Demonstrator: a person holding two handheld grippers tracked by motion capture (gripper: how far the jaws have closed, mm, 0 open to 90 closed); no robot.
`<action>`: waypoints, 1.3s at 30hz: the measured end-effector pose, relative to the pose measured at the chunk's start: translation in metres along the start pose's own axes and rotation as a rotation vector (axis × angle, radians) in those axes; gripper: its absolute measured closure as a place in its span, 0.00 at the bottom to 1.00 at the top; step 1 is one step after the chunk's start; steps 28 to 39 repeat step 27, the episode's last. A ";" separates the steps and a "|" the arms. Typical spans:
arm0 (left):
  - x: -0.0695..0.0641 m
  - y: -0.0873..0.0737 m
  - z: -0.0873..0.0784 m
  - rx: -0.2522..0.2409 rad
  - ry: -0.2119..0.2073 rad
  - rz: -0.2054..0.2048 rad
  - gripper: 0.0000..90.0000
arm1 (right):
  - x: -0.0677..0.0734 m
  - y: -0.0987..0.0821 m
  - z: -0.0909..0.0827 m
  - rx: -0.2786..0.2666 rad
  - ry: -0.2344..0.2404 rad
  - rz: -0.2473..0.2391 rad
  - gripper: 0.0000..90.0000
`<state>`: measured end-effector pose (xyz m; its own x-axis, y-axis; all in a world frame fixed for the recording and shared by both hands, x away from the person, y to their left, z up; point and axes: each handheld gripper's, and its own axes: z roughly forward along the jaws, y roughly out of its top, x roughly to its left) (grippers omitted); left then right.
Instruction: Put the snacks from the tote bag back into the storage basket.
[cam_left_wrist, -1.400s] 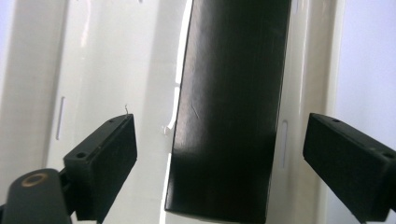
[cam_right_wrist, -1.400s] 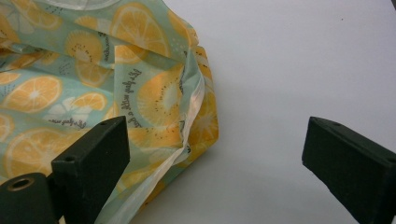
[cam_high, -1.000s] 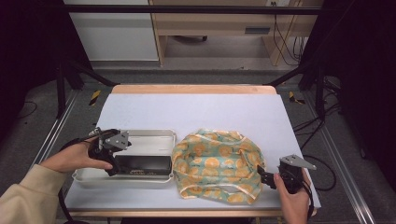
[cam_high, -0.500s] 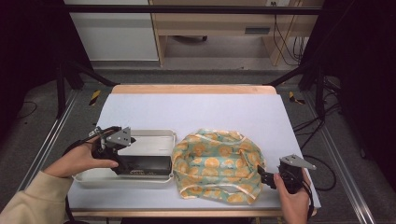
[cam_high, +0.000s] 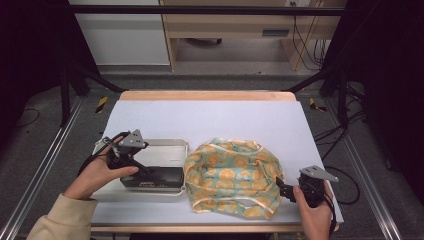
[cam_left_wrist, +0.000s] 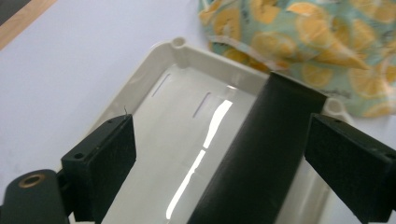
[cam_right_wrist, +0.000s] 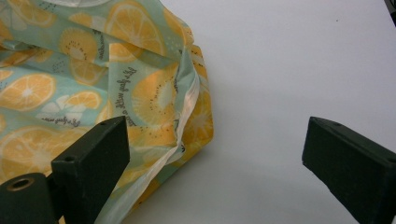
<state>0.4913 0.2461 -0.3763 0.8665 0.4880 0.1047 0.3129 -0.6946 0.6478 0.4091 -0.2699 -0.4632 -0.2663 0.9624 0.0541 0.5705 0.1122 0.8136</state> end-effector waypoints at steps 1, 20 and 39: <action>0.001 0.000 0.001 -0.007 0.004 -0.017 0.10 | 0.000 0.000 0.000 0.001 -0.001 -0.001 0.09; 0.032 -0.047 -0.020 -0.077 0.182 -0.230 0.09 | 0.000 0.000 -0.001 0.005 -0.014 -0.020 0.09; 0.052 -0.069 -0.035 -0.113 0.242 -0.330 0.09 | -0.001 0.001 -0.001 0.006 -0.018 -0.017 0.09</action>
